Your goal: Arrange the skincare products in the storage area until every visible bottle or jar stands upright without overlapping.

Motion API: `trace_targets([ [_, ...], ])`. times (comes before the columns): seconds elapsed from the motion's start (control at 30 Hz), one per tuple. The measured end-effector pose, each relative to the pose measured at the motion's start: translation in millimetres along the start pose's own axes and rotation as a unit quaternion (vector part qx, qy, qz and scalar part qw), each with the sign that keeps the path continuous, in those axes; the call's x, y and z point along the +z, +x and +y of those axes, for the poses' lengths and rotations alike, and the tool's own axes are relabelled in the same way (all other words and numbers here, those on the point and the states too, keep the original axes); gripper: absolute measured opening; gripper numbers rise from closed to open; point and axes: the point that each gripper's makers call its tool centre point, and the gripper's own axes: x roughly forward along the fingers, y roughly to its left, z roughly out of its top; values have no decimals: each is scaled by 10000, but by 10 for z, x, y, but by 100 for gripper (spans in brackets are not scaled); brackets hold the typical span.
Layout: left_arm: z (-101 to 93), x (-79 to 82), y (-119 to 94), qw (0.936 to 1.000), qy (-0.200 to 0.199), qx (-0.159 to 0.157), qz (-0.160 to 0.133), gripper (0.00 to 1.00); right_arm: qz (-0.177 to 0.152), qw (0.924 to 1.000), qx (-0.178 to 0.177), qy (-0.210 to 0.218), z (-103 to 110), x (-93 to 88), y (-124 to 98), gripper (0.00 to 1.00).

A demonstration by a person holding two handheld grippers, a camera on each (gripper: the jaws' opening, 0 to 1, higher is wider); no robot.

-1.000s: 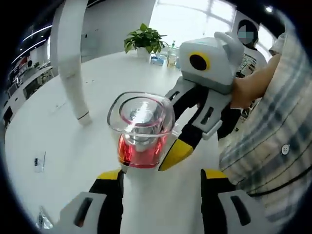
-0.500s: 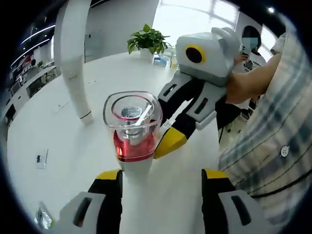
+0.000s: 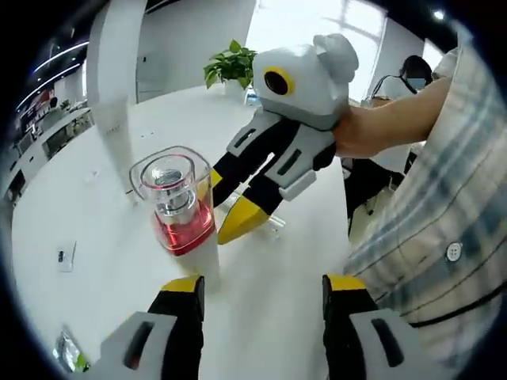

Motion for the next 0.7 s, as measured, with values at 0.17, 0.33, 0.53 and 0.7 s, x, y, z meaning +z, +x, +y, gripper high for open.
trace_targets([
  [0.17,114,-36,-90,9997,-185,151,-92,62,-78,9994,85,329,-26,16,-28,24],
  [0.33,290,-96,-212,9990,-282,348,-63,62,-414,9954,409,760,138,139,-6,44],
  [0.53,319,-194,-307,9983,-351,459,-26,63,-489,9951,369,781,199,272,186,43],
  [0.7,282,-248,-361,9965,-616,532,-163,63,-406,9973,346,512,190,249,335,33],
])
